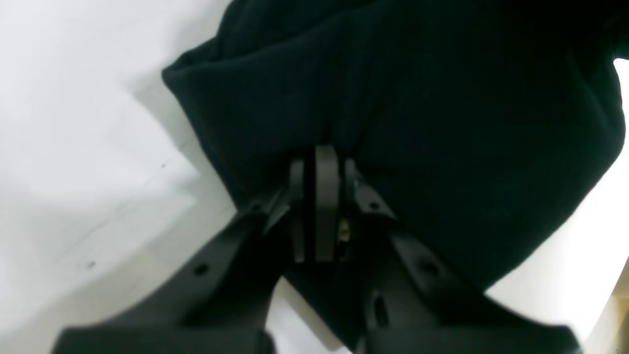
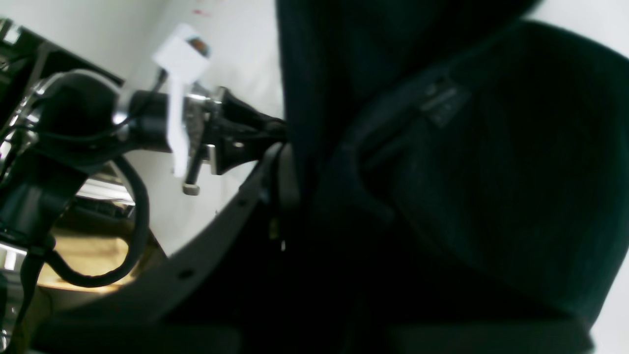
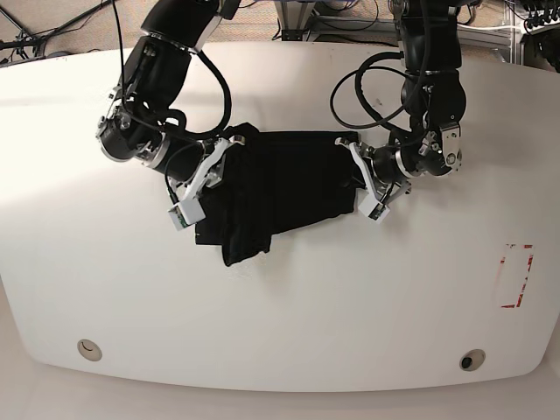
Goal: Fold the T-shirt properly
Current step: 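Fold the shirt end with the right gripper toward the left gripper, then press and gather the folded bundle with both grippers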
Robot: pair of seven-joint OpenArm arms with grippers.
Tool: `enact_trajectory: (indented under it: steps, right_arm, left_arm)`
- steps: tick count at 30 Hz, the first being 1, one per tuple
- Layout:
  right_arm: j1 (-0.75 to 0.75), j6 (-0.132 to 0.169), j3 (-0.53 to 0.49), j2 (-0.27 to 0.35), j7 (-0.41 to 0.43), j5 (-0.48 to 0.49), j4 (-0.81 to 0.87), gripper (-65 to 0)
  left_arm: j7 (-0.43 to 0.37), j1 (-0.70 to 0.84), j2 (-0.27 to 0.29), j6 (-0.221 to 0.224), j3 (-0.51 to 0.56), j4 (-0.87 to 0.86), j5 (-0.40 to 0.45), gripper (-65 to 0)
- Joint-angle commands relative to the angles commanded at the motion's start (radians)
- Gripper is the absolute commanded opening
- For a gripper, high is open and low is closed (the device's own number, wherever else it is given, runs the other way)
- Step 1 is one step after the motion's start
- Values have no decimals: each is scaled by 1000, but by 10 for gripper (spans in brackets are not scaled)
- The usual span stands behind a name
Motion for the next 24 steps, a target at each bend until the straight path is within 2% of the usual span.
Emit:
enact_trajectory:
  steps: [3, 14, 16, 17, 18, 20, 24]
  right_arm:
    - [14, 0, -61, 0, 32, -18, -49, -650]
    - [26, 0, -180, 8, 169, -26, -249, -650]
    - [28, 0, -201, 8, 201, -26, -284, -629]
    - [28, 0, -207, 8, 213, -26, -298, -602]
    - [28, 0, -213, 8, 227, -26, -318, -541]
    - [28, 0, -215, 8, 255, -26, -347, -365]
    - [28, 0, -215, 25, 288, -28, -359, -127]
  left_arm:
    - [-2, 0, 0, 0, 0, 0, -2, -639]
    - [-2, 2, 0, 0, 0, 6, -8, -639]
    - [-2, 2, 0, 0, 0, 6, -8, -639]
    - [-2, 2, 0, 0, 0, 6, -8, -639]
    - [-2, 2, 0, 0, 0, 6, -8, -639]
    - [-2, 2, 0, 0, 0, 6, -8, -639]
    - [-2, 2, 0, 0, 0, 5, -8, -637]
